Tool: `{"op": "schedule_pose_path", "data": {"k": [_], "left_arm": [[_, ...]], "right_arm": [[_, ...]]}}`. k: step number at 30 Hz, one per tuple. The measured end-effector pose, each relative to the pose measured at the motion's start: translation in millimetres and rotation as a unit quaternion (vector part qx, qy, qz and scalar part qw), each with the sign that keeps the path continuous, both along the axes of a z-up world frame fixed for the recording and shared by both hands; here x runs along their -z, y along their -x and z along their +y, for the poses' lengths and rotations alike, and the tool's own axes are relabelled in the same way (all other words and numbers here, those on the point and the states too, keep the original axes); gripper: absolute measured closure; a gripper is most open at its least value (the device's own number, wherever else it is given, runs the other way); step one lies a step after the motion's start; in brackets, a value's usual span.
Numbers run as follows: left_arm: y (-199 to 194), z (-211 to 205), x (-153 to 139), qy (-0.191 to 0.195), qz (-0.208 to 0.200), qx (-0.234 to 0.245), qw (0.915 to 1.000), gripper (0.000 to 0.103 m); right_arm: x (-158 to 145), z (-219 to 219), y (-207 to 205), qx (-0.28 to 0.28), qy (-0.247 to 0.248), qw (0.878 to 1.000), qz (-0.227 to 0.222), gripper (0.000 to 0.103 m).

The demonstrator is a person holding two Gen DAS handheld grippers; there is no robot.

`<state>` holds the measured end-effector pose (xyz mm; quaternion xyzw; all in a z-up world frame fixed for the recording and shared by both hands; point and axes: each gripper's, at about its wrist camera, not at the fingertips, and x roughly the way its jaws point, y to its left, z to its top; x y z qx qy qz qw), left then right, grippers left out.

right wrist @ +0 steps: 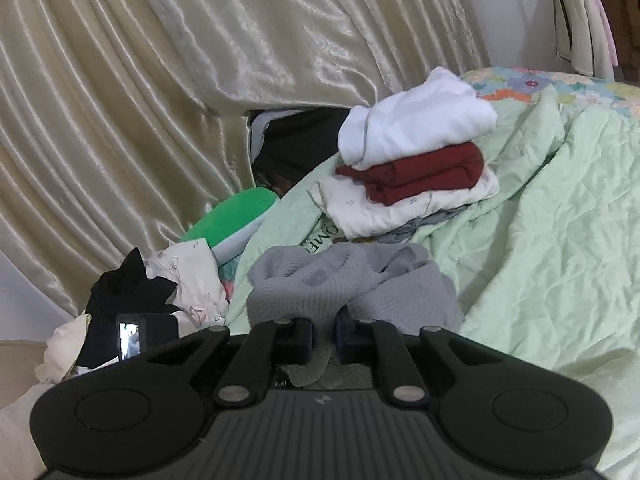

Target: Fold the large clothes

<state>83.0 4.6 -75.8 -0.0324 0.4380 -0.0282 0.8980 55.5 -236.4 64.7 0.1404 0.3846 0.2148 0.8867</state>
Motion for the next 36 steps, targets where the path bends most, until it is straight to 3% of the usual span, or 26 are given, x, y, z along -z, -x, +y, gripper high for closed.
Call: {"op": "schedule_pose_path", "data": {"k": [1,3,5,9,14,19,24,28,32,34,36], "left_arm": [[-0.8,-6.3,-6.0,0.007,-0.003,0.008,0.9999,0.072],[-3.6,-30.1,-21.9,-0.016,-0.013,0.021,0.9996,0.083],[-5.9,-50.3,-37.7,-0.033,-0.037,0.037,0.9981,0.094],[-16.0,-85.8,-71.5,-0.029,-0.076,0.067,0.9944,0.094],[-31.2,-157.3,-123.4,-0.029,-0.14,0.13,0.9812,0.095],[-56.5,-241.0,-142.3,-0.022,-0.162,0.186,0.9688,0.095],[-81.1,-309.8,-137.2,-0.005,-0.143,0.231,0.9624,0.095],[-97.6,-317.3,-116.6,0.009,-0.093,0.249,0.9639,0.092],[-125.0,-306.3,-74.6,0.025,-0.018,0.262,0.9646,0.09],[-136.1,-300.5,-49.3,0.015,0.014,0.263,0.9647,0.087],[-139.4,-301.2,-34.9,-0.006,0.026,0.27,0.9624,0.076]], "right_arm": [[-5.2,-9.3,-0.4,0.003,-0.013,1.0,0.004,0.099],[-12.4,-19.4,0.4,0.01,-0.023,1.0,0.004,0.099],[-28.1,-32.5,3.5,0.03,-0.002,0.999,-0.018,0.099],[-55.3,-63.9,8.8,0.065,-0.002,0.997,-0.044,0.099],[-93.1,-135.5,24.2,0.142,-0.004,0.987,-0.071,0.099],[-95.0,-206.4,30.6,0.209,-0.024,0.977,-0.046,0.099],[-76.0,-260.5,32.9,0.265,-0.032,0.963,-0.029,0.099],[-26.2,-303.3,32.5,0.293,-0.039,0.955,0.015,0.099],[25.8,-318.9,26.1,0.274,-0.024,0.96,0.047,0.096],[45.3,-323.4,25.3,0.279,-0.026,0.959,0.047,0.088],[60.4,-327.6,24.2,0.28,-0.031,0.958,0.055,0.077]]}}
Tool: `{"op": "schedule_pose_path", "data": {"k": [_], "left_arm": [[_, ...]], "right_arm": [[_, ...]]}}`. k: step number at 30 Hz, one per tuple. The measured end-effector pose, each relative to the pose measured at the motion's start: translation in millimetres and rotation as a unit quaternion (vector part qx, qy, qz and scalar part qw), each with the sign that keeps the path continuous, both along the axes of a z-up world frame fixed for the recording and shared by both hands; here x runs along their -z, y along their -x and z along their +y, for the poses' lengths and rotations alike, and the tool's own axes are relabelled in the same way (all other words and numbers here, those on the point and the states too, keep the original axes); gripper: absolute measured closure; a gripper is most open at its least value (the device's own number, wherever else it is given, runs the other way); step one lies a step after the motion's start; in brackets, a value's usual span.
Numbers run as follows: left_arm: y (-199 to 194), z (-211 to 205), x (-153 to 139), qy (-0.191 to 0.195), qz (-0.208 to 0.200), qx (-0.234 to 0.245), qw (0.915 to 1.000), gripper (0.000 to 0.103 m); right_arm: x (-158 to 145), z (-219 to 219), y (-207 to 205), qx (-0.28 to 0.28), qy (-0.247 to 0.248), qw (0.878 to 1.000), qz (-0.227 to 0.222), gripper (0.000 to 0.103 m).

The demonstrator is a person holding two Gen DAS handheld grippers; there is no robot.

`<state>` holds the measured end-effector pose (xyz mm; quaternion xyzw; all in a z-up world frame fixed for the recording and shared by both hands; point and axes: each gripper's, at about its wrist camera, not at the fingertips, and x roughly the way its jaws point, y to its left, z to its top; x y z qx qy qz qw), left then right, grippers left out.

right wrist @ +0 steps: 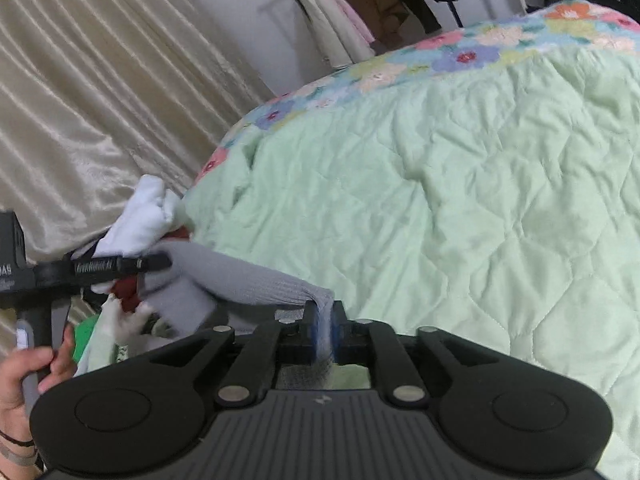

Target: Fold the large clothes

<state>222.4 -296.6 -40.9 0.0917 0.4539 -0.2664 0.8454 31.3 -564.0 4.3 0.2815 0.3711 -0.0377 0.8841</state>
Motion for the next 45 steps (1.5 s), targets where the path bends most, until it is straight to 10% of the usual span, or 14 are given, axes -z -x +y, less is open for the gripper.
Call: {"op": "schedule_pose_path", "data": {"k": [5,14,15,17,20,21,23,31,35,39,41,44,45], "left_arm": [[-3.2,-6.1,21.8,-0.037,0.012,0.025,0.9989,0.029],[-17.6,-64.1,89.3,-0.2,0.052,0.073,0.9756,0.006],[-19.0,-67.7,97.4,-0.22,0.056,0.07,0.9714,0.01],[-22.5,-73.3,108.8,-0.237,0.069,0.066,0.9669,0.056],[-28.0,-76.4,103.1,-0.212,0.079,0.059,0.9722,0.093],[-27.8,-81.2,99.5,-0.227,0.066,0.061,0.9698,0.093],[-25.2,-98.9,91.6,-0.271,0.03,0.076,0.9593,0.095],[-39.5,-184.0,-5.3,-0.176,-0.119,0.073,0.9744,0.095],[-50.1,-222.9,-58.3,-0.112,-0.18,0.063,0.9753,0.095],[-56.5,-273.4,-95.7,-0.059,-0.229,0.071,0.9691,0.094],[-59.0,-297.7,-87.7,-0.068,-0.25,0.067,0.9636,0.084],[-64.1,-320.3,-65.8,-0.094,-0.257,0.056,0.9602,0.026],[-64.6,-317.7,-50.3,-0.102,-0.247,0.049,0.9623,0.026]], "right_arm": [[32.3,-13.1,2.0,-0.001,-0.045,0.999,0.018,0.048],[62.1,-16.6,4.4,0.005,-0.116,0.992,0.052,0.031],[65.0,-16.0,2.5,0.003,-0.127,0.991,0.052,0.029],[70.3,-13.7,-2.6,-0.002,-0.145,0.988,0.056,0.025],[84.1,-2.5,-23.0,-0.027,-0.15,0.986,0.074,0.023],[89.3,1.2,-29.5,-0.029,-0.15,0.985,0.078,0.028],[95.3,8.5,-42.7,-0.053,-0.158,0.984,0.062,0.091],[11.1,-16.1,-53.0,-0.006,-0.111,0.992,-0.062,0.094],[-47.3,-42.0,-45.7,0.083,0.022,0.99,-0.113,0.095],[-68.5,-97.4,-41.4,0.155,0.047,0.98,-0.115,0.095],[-63.9,-116.9,-48.2,0.161,0.08,0.979,-0.09,0.092],[-46.1,-136.6,-47.2,0.214,0.114,0.968,-0.067,0.064],[-34.9,-147.2,-39.9,0.236,0.124,0.963,-0.048,0.054]]}}
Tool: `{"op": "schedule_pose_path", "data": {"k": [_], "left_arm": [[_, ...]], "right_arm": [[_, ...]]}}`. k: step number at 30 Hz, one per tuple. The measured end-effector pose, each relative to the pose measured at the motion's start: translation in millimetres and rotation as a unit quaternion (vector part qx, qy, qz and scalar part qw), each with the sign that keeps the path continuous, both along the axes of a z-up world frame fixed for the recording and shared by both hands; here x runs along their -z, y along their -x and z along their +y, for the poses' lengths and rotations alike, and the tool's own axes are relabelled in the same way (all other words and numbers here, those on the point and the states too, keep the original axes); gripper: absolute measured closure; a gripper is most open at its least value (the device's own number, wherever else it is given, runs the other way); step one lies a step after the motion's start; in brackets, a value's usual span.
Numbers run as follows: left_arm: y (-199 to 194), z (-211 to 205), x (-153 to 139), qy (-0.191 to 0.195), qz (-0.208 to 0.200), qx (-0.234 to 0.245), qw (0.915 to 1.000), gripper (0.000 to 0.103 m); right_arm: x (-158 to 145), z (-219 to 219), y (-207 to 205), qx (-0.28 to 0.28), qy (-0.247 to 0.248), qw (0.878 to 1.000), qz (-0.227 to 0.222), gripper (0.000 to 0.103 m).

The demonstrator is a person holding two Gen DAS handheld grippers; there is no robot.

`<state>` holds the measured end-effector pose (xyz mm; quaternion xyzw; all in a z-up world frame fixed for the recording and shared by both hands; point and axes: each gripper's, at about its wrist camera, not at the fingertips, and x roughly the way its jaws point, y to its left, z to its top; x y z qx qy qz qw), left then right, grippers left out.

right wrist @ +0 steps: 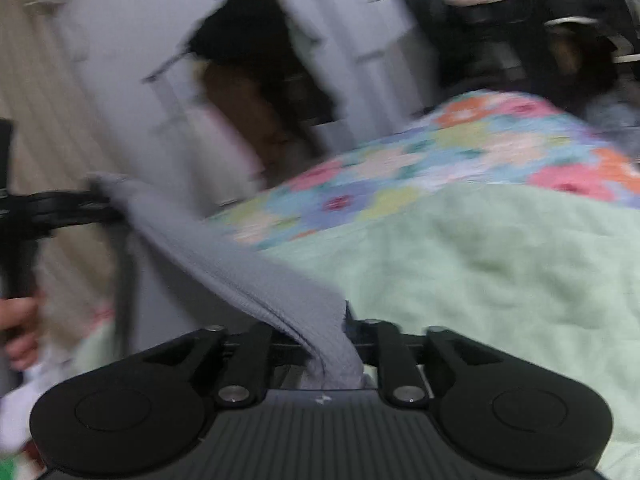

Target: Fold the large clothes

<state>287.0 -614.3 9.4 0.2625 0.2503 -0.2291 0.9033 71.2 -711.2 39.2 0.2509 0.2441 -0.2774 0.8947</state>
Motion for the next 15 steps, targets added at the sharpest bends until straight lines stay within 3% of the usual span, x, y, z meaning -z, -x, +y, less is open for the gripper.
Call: {"op": "schedule_pose_path", "data": {"k": [4,7,11,15], "left_arm": [[9.3,40.5,36.7,-0.01,0.016,-0.019,0.9996,0.025],[12.9,104.7,57.8,0.004,0.025,-0.067,0.9974,0.023],[11.9,182.4,66.4,0.008,0.036,-0.122,0.9918,0.02],[20.8,239.5,62.4,-0.007,0.057,-0.14,0.9884,0.017]], "right_arm": [[23.6,-10.2,48.7,0.0,-0.027,1.0,0.015,0.05],[44.2,-0.8,70.1,-0.021,-0.054,0.998,0.022,0.049],[70.5,20.8,82.7,-0.085,-0.087,0.992,0.043,0.048],[88.2,41.9,67.2,-0.109,-0.079,0.99,0.051,0.042]]}}
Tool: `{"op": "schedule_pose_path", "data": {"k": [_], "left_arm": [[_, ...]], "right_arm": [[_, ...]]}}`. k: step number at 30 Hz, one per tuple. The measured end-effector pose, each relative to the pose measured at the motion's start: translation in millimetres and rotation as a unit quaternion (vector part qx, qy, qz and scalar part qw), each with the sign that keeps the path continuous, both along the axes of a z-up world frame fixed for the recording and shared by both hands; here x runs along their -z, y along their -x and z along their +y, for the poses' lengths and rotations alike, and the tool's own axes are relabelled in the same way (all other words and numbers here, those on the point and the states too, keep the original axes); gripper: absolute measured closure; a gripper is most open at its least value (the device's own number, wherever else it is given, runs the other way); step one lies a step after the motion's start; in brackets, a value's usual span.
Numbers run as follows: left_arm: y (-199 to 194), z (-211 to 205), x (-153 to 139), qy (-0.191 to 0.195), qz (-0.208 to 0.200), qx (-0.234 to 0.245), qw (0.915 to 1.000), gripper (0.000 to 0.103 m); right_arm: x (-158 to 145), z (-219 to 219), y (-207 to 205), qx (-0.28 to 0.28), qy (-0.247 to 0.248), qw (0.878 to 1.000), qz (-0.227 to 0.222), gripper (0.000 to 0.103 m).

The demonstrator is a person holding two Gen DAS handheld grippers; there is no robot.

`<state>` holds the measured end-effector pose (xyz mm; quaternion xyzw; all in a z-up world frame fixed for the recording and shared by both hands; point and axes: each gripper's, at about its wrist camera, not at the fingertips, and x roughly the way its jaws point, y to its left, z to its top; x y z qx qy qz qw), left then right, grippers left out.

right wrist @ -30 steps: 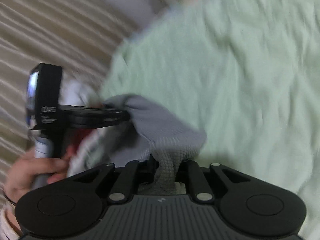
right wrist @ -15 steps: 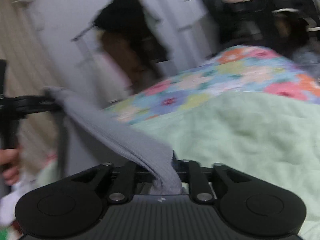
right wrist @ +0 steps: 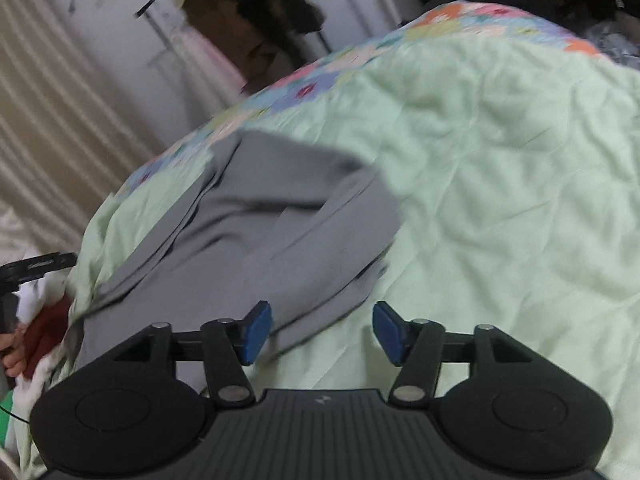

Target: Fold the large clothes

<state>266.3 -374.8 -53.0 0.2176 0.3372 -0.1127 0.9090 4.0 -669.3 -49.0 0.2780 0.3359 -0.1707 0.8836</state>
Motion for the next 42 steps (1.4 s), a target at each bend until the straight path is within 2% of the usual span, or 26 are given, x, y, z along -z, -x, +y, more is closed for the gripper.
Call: {"op": "schedule_pose_path", "data": {"k": [3,4,6,7,8,11,12,13,16,19,21,22,23,24,26,29,30,31,32,33,34,35,36,39,42], "left_arm": [[18.3,36.3,-10.4,0.017,0.02,0.01,0.9996,0.011],[27.7,49.9,-14.2,0.021,0.021,0.014,0.9995,0.005],[44.1,73.8,-21.1,0.026,0.016,0.019,0.9994,0.003],[50.1,81.1,-23.8,0.021,0.006,0.021,0.9995,0.003],[54.3,85.5,-25.5,0.016,-0.003,0.021,0.9996,0.003],[65.0,95.1,-29.6,-0.014,-0.043,0.023,0.9987,0.003],[70.4,103.0,-33.0,-0.024,-0.056,0.023,0.9979,0.003],[73.8,111.0,-35.9,-0.025,-0.059,0.021,0.9977,0.003],[73.0,127.4,-41.5,0.003,-0.03,0.024,0.9993,0.001],[75.6,134.5,-37.6,0.029,-0.001,0.031,0.9991,0.001],[79.9,128.9,-27.8,0.014,0.008,0.039,0.9991,0.0],[82.1,126.6,-23.9,0.008,0.012,0.041,0.999,0.0],[87.3,121.0,-15.7,-0.003,0.019,0.047,0.9987,0.0],[92.9,114.7,-7.4,-0.012,0.028,0.057,0.9979,0.0],[101.2,104.8,1.5,-0.023,0.042,0.08,0.9956,0.0],[113.8,90.5,10.6,-0.039,0.05,0.109,0.9921,0.0],[118.6,86.0,14.3,-0.043,0.05,0.112,0.9915,0.0],[120.9,83.0,16.9,-0.045,0.052,0.112,0.9913,0.0],[120.7,82.6,18.2,-0.042,0.056,0.109,0.9916,0.0],[119.9,83.4,19.1,-0.037,0.06,0.103,0.9922,0.0],[119.1,84.2,20.1,-0.032,0.063,0.098,0.9927,0.0],[119.1,85.8,20.2,-0.027,0.065,0.095,0.993,0.0],[119.6,88.0,19.7,-0.023,0.066,0.095,0.9931,0.0],[125.8,99.4,20.1,-0.02,0.061,0.103,0.9927,0.0],[132.4,111.1,26.6,-0.044,0.059,0.115,0.9906,0.0]], "right_arm": [[4.1,14.2,-12.2,-0.003,0.015,1.0,-0.001,0.036],[5.8,20.0,-19.5,0.0,0.02,1.0,-0.007,0.033],[8.0,21.0,-26.6,0.018,0.026,0.999,-0.013,0.037],[9.8,18.1,-31.4,0.033,0.026,0.999,-0.001,0.063],[11.5,12.1,-35.1,0.044,0.02,0.999,0.011,0.098],[1.2,-3.9,-28.9,0.072,0.023,0.997,0.01,0.098],[-4.8,-7.3,-24.6,0.081,0.032,0.996,0.007,0.098],[-22.2,-10.2,-12.1,0.095,0.068,0.993,-0.002,0.098],[-55.7,-24.7,11.5,0.134,0.143,0.981,-0.01,0.098],[-70.5,-53.0,22.0,0.164,0.168,0.972,-0.005,0.096],[-63.6,-77.4,23.0,0.201,0.152,0.967,0.031,0.081],[-58.2,-86.0,23.2,0.225,0.142,0.962,0.053,0.067],[-53.6,-86.9,25.7,0.243,0.134,0.959,0.065,0.063],[-51.9,-84.7,27.4,0.245,0.132,0.958,0.065,0.063],[-45.4,-61.0,36.1,0.217,0.128,0.966,0.049,0.048],[-32.7,-11.1,39.1,0.13,0.103,0.986,0.026,0.041],[-28.8,-3.8,35.4,0.104,0.087,0.99,0.026,0.041],[-13.5,15.5,26.1,0.025,0.023,0.999,0.026,0.041],[-2.5,27.9,19.6,-0.018,-0.028,0.999,0.023,0.041],[3.7,34.6,14.3,-0.041,-0.058,0.997,0.022,0.041],[20.0,51.0,1.0,-0.089,-0.124,0.988,0.023,0.041],[22.7,54.3,-2.5,-0.098,-0.136,0.986,0.023,0.041],[33.2,70.6,-17.1,-0.138,-0.164,0.976,0.028,0.041],[41.1,104.3,-51.3,-0.203,-0.144,0.968,0.044,0.04],[46.8,117.3,-76.5,-0.205,-0.144,0.967,0.051,0.04]]}}
